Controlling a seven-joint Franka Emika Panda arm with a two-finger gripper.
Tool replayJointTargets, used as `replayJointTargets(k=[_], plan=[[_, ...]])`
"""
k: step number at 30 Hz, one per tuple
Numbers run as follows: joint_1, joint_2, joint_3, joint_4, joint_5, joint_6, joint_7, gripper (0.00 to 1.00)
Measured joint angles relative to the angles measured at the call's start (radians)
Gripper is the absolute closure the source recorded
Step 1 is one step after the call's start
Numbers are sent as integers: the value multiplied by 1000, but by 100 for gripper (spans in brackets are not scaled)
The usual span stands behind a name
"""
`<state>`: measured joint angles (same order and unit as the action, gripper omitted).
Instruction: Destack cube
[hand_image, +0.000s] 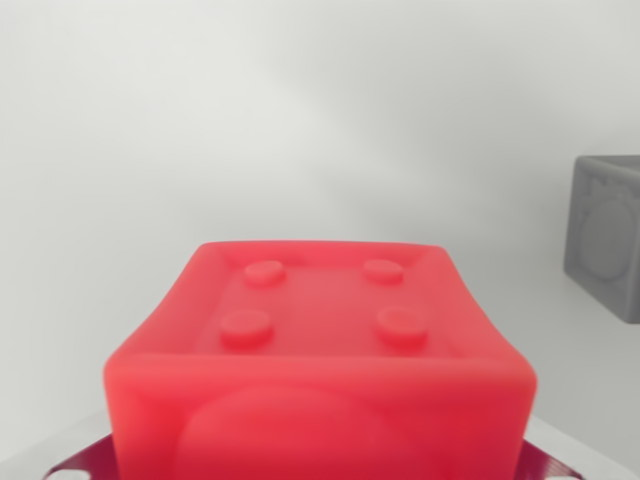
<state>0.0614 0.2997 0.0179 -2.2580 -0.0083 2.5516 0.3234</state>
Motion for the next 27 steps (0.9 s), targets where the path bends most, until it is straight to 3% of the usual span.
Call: replayJointTargets(k=[27], plan=[[84, -44, 4, -91, 0, 48, 122, 100]])
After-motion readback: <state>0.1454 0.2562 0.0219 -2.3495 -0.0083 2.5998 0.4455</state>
